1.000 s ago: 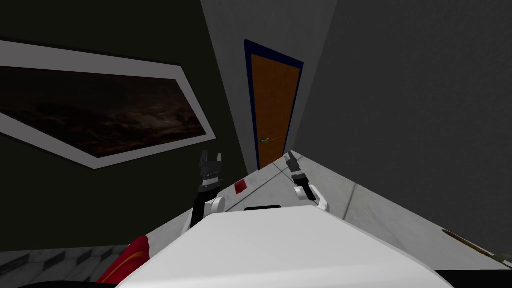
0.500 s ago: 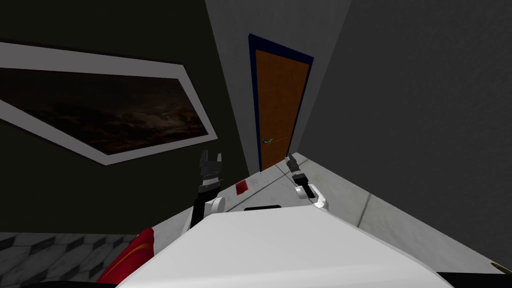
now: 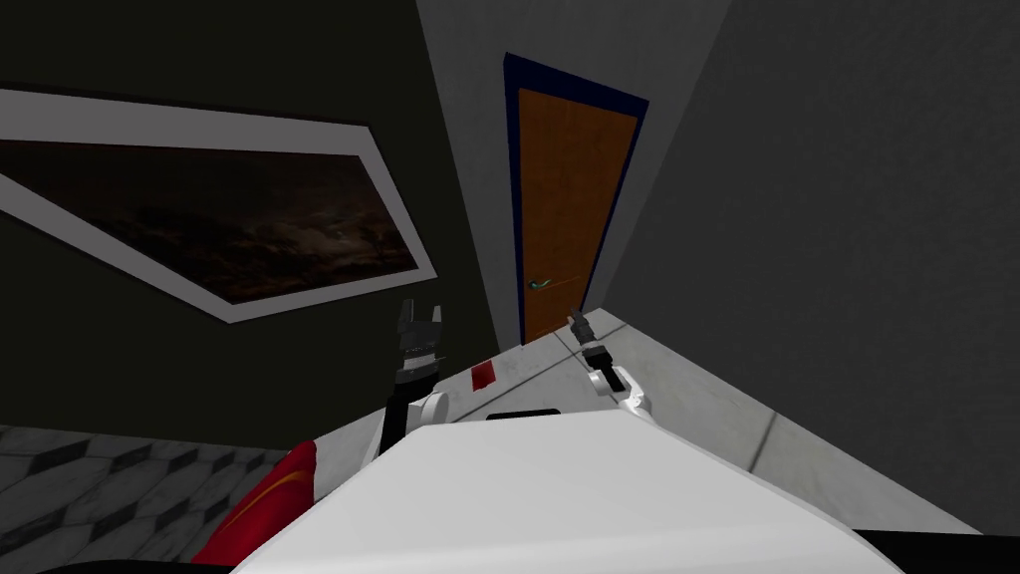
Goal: Pull the door open
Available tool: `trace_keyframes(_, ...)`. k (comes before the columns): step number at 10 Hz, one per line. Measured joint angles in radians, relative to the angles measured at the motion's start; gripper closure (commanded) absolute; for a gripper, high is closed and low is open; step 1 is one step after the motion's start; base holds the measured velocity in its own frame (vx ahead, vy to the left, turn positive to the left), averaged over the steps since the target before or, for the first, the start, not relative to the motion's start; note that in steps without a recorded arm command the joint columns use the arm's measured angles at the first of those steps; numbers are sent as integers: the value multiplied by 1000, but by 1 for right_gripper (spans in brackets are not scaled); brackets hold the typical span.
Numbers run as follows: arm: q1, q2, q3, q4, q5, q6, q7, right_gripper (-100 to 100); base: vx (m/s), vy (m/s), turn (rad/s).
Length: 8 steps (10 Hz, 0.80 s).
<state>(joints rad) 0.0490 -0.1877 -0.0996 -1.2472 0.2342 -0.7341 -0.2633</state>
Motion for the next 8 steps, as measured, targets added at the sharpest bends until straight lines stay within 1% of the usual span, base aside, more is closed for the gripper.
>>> trace_keyframes(2,-20,-8,-7,52,7,-7,-7,-100,83,-43,127)
trace_keyframes(3,-35,-12,-11,83,10,-10,-11,-100,72,-47,106)
trace_keyframes(5,-58,-26,-19,133,16,-11,-24,-100,86,-60,104)
trace_keyframes(8,-86,-40,-30,206,26,-20,-38,-100,88,-55,110)
